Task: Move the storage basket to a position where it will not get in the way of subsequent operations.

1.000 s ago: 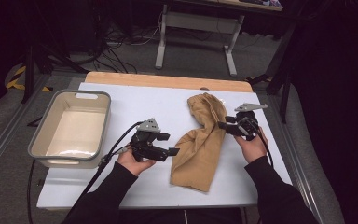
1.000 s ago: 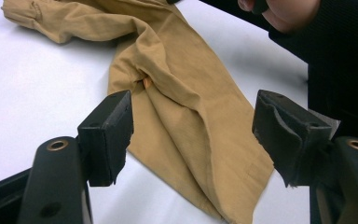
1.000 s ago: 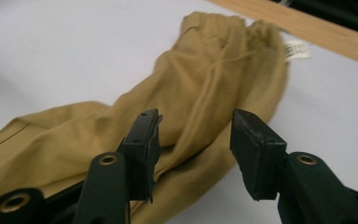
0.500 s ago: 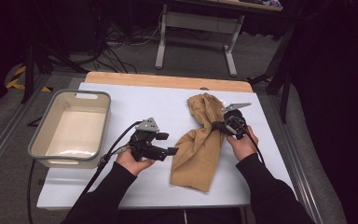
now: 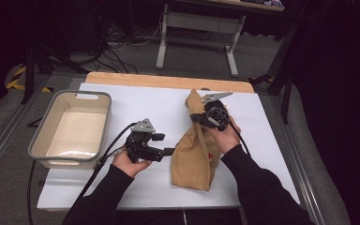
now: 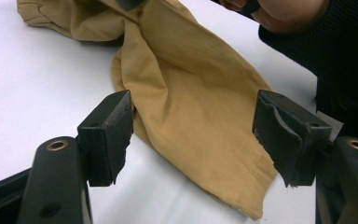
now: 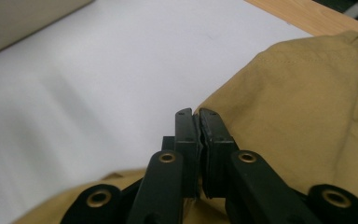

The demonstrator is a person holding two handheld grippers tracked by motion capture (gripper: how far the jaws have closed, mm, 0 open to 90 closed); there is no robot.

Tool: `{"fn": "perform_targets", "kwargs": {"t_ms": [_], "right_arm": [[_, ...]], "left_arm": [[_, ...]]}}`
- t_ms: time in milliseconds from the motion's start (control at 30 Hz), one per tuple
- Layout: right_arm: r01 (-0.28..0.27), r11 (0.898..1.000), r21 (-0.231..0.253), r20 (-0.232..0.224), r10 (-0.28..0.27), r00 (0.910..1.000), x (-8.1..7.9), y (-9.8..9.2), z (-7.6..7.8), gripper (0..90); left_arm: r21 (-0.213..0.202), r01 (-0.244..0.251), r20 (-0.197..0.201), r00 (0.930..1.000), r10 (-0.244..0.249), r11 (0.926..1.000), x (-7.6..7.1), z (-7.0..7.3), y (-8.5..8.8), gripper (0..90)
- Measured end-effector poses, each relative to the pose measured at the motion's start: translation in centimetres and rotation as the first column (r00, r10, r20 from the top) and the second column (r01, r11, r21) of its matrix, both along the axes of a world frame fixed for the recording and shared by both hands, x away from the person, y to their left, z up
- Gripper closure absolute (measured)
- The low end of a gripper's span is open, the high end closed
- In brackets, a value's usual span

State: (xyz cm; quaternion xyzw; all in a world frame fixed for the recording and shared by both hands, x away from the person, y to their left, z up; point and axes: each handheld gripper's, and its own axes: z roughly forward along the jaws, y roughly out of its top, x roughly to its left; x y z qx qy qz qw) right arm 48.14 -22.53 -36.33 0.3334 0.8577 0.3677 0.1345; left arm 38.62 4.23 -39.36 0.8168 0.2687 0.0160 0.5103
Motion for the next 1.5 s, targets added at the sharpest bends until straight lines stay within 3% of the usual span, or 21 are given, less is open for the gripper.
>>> {"fn": "perform_targets", "kwargs": {"t_ms": [200, 333, 533, 600, 733, 867, 1000, 1233, 1500], "right_arm": [[-0.063, 0.998, -0.006, -0.01, 0.063, 0.998, 0.5, 3.7, -0.5, 87.1], [-0.088, 0.996, 0.003, -0.041, 0.088, 0.9953, 0.9, 5.7, -1.3, 87.1], [-0.118, 0.993, -0.004, -0.075, 0.117, 0.9903, 1.4, 7.6, -2.9, 86.1], [-0.123, 0.992, -0.015, -0.071, 0.122, 0.99, 1.3, 7.7, -3.2, 80.2], [-0.097, 0.995, 0.024, -0.028, 0.098, 0.9948, 0.7, 6.1, -2.5, 61.0], [-0.063, 0.997, 0.045, 0.024, 0.062, 0.9978, -0.5, 2.9, -1.3, 56.3], [-0.023, 0.998, 0.056, 0.038, 0.021, 0.9991, -1.7, -0.7, -1.2, 52.8], [0.055, 0.998, 0.014, 0.046, -0.055, 0.9974, -4.0, -5.4, -2.5, 49.3], [0.107, 0.994, -0.036, 0.032, -0.106, 0.9939, -6.4, -8.3, -4.1, 49.2]], "left_arm": [[-0.008, -0.021, 0.001, 0.9998, 0.021, 0.9997, -0.2, 0.1, 0.8, 30.2], [-0.008, -0.033, 0.001, 0.9995, 0.033, 0.9994, -0.3, 0.1, 1.2, 30.2], [-0.012, -0.035, -0.001, 0.9994, 0.035, 0.9993, -0.3, -0.1, 1.2, 30.3], [-0.01, -0.029, -0.003, 0.9996, 0.029, 0.9995, -0.4, -0.1, 1.1, 30.3], [-0.002, -0.026, -0.014, 0.9996, 0.026, 0.9997, -0.2, -0.6, 0.6, 30.3], [0.021, -0.024, -0.02, 0.9995, 0.025, 0.9995, 0.1, -1.2, 0.0, 30.4], [0.043, -0.018, -0.028, 0.9994, 0.02, 0.9989, 0.4, -1.8, -0.7, 30.5], [0.073, 0.007, -0.04, 0.9992, -0.004, 0.9973, 0.8, -2.6, -2.2, 31.0], [0.091, 0.041, -0.047, 0.9982, -0.037, 0.995, 0.9, -3.1, -3.3, 34.3]]}}
